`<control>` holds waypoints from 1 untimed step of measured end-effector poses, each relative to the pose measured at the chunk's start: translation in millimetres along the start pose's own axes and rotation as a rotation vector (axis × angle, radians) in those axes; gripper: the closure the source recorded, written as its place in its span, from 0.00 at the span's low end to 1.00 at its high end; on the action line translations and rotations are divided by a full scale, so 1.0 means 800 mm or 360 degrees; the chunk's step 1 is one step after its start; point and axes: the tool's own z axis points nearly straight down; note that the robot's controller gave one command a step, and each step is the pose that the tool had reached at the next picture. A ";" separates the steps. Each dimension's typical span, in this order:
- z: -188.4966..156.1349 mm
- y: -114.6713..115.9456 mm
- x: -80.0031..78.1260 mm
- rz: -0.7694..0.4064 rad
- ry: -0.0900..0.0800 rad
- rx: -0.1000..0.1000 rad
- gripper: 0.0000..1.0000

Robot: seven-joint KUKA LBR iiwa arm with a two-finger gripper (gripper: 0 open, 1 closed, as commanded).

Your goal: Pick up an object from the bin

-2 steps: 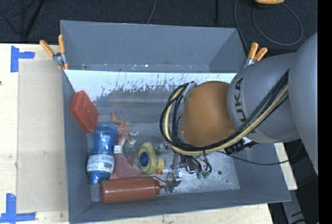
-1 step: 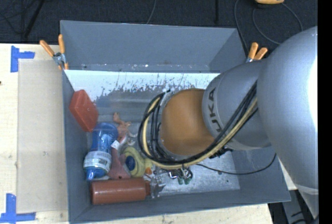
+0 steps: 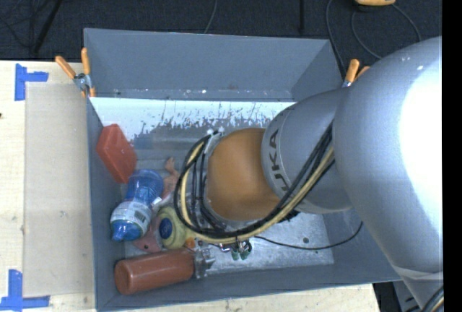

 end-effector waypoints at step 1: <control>-0.003 -0.026 0.002 -0.0717 0.0019 -0.0008 1.00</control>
Offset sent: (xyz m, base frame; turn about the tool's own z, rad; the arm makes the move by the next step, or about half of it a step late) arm 0.0000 0.0000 0.0000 0.0000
